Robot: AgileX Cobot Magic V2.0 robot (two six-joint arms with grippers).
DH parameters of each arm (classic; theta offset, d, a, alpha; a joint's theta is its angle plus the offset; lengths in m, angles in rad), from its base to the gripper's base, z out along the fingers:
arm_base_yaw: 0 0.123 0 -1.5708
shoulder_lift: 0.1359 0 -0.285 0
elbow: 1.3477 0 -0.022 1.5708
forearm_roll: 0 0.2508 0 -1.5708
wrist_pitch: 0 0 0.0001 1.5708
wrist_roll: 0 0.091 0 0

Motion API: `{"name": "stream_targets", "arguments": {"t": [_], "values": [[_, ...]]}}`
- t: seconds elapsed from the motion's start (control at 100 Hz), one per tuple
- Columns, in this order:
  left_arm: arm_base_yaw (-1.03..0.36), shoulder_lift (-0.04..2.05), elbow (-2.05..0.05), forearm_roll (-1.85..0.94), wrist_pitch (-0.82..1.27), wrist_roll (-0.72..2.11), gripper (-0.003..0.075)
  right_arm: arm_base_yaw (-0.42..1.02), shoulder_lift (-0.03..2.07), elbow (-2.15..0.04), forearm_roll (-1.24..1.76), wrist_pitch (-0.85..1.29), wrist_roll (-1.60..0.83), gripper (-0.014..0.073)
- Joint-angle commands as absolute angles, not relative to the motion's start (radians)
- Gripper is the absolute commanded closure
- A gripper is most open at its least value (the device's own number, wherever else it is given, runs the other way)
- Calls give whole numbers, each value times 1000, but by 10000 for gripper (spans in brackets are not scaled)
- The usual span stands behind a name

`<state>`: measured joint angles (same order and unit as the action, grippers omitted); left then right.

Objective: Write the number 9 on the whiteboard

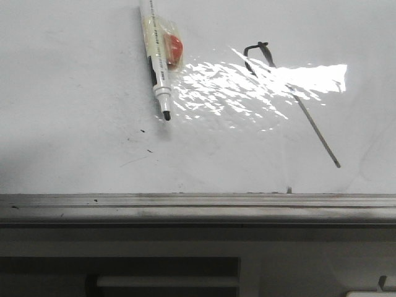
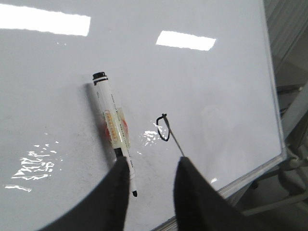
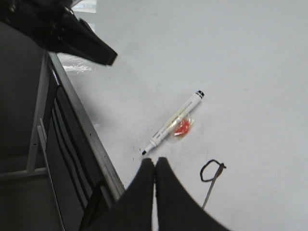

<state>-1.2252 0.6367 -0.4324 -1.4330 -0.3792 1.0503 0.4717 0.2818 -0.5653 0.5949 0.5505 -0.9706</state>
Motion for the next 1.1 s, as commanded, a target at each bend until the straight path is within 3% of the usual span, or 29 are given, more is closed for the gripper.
{"name": "stream_targets", "arguments": {"t": [0.0, 0.24, 0.9, 0.99, 1.09], "values": [[-1252, 527, -407, -1416, -399, 1063, 741, 469, 211, -496, 609, 436, -966, 655], [-1252, 385, -321, -1416, -369, 1063, 741, 469, 97, -412, 609, 441, -966, 655], [-1243, 373, -277, -1438, -455, 1061, 741, 469, 100, -404, 609, 441, -966, 655], [-1194, 373, -259, -1291, -490, 1061, 741, 469, 100, -404, 609, 439, -966, 655], [-1099, 373, -205, -849, -444, 1031, 741, 469, 100, -404, 609, 439, -966, 655]]}}
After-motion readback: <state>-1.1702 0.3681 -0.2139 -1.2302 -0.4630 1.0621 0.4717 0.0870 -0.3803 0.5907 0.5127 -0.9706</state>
